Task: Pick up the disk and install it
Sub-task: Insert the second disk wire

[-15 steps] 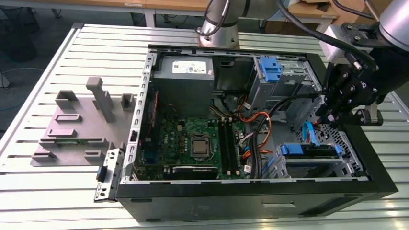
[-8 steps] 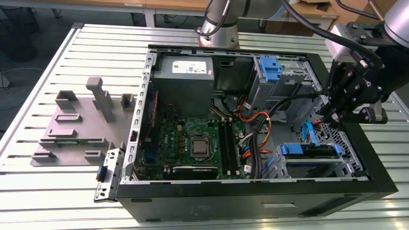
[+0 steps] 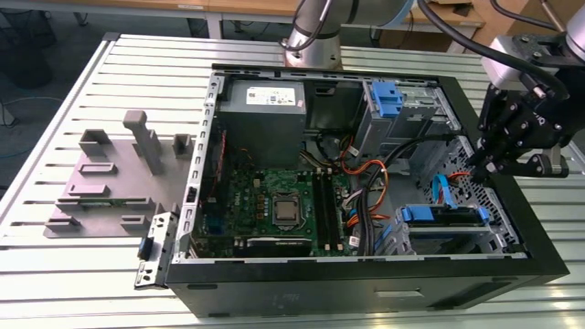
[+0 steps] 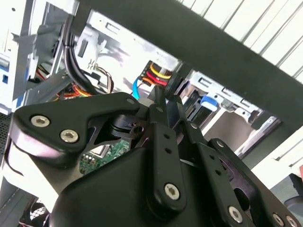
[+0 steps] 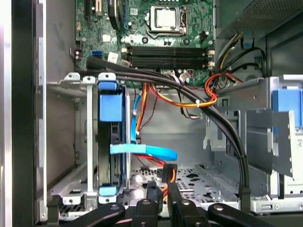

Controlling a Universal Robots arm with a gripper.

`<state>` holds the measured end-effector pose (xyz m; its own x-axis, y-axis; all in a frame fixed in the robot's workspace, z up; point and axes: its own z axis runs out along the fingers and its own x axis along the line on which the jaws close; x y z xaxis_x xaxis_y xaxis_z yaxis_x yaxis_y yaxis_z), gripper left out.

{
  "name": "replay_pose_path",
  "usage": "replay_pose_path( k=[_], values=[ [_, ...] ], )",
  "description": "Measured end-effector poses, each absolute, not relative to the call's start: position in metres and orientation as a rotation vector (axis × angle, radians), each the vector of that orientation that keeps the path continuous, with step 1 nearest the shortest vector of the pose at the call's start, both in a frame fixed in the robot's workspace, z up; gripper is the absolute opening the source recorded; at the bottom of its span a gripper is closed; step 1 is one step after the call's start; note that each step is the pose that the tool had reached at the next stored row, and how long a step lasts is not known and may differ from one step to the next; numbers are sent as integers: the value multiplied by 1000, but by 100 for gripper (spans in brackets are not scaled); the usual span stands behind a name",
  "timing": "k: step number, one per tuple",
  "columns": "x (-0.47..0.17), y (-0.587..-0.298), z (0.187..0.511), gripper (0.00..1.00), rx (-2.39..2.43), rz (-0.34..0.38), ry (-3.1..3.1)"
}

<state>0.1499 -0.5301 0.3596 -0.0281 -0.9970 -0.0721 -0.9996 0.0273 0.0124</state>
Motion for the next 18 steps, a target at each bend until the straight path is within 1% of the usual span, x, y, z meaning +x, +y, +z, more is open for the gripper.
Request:
replay_pose_path(
  k=[18],
  values=[
    [158,-530,355,24,-2162,87,2223]
  ],
)
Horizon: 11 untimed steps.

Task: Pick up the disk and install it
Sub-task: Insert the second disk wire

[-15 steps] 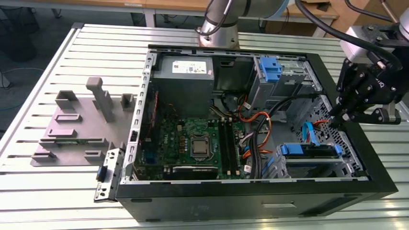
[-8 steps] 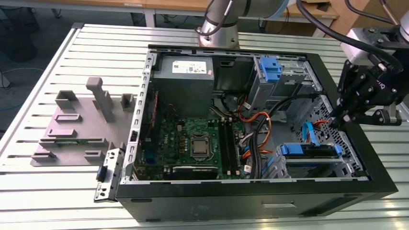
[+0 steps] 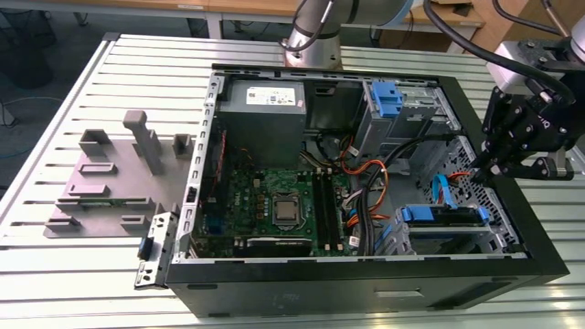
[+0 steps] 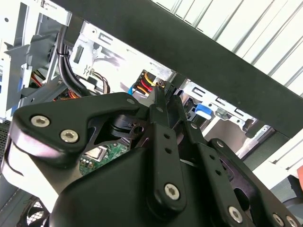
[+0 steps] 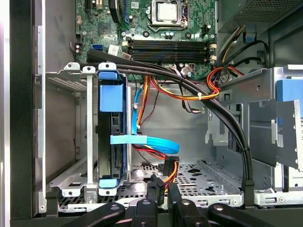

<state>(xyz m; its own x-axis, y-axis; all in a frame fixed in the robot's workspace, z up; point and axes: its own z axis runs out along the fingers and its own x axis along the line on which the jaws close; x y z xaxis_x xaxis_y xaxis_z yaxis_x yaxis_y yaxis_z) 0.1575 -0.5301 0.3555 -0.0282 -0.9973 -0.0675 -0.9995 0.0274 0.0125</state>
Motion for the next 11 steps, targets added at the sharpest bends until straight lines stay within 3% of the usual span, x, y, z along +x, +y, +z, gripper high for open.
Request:
replay_pose_path(
  k=[3,4,11],
  values=[
    [158,-530,355,25,-2162,87,2223],
    [158,-530,355,31,-2162,87,2223],
    [157,-530,352,31,-2163,83,2225]
  ],
)
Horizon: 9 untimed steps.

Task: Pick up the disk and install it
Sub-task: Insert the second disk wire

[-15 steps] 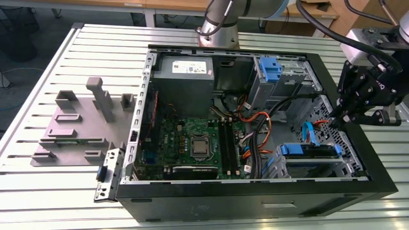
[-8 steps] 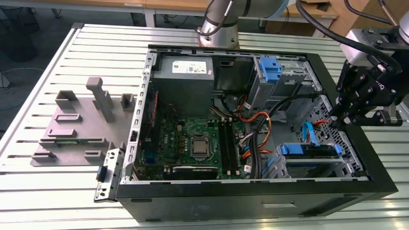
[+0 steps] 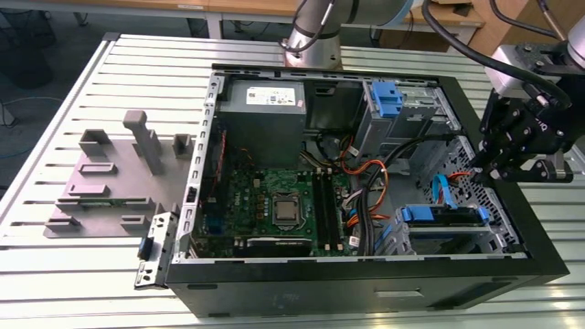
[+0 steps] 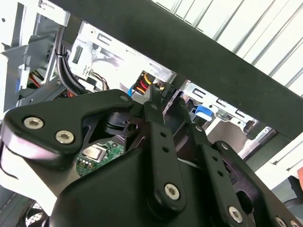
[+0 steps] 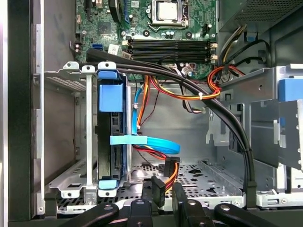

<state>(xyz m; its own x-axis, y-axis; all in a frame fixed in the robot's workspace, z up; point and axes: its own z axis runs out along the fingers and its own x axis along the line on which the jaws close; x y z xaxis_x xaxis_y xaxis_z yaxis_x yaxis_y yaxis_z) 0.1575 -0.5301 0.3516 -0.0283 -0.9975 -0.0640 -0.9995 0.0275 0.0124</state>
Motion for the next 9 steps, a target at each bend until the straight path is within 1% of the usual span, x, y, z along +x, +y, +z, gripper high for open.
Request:
replay_pose_path(
  k=[9],
  values=[
    [158,-530,348,31,-2173,61,2235]
  ],
)
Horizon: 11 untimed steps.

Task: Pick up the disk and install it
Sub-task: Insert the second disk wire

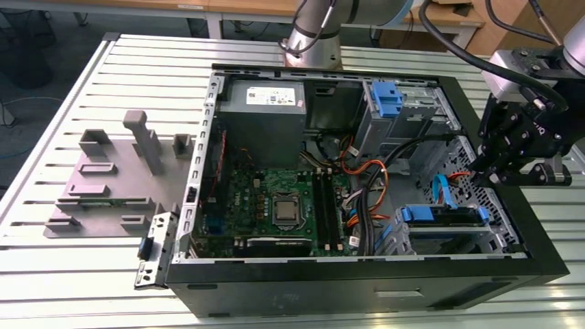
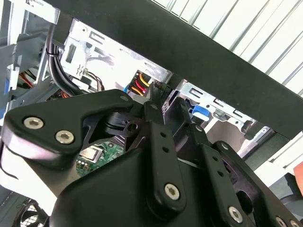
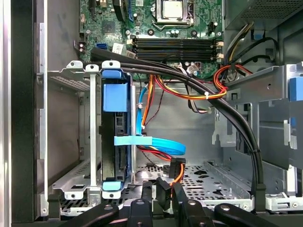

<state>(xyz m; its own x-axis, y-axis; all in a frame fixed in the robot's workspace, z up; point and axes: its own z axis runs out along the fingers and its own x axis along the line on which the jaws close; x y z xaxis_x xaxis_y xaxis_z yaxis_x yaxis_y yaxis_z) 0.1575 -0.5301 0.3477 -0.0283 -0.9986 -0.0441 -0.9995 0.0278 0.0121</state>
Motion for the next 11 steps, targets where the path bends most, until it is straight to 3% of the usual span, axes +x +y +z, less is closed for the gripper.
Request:
replay_pose_path(
  k=[5,7,11],
  values=[
    [158,-530,348,29,-2174,61,2236],
    [158,-530,348,17,-2174,60,2236],
    [158,-530,348,16,-2174,59,2236]
  ],
)
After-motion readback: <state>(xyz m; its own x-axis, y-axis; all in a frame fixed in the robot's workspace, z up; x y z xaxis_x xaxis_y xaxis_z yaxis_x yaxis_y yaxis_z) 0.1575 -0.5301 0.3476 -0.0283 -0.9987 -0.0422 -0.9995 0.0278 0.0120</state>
